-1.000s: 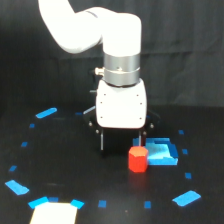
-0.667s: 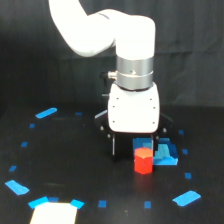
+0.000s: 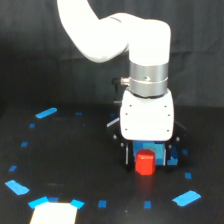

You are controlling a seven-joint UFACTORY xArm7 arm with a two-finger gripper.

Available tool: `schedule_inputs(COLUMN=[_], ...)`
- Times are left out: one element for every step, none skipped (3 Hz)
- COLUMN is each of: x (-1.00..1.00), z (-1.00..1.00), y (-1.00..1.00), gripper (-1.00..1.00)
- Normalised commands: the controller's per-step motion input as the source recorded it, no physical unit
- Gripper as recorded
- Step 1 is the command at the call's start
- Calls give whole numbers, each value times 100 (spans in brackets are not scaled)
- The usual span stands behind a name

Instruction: Pick up the red object from the table

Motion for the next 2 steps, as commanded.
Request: schedule_inputs(x=[21,55], z=[11,5], y=[34,36], gripper=[-96,-100])
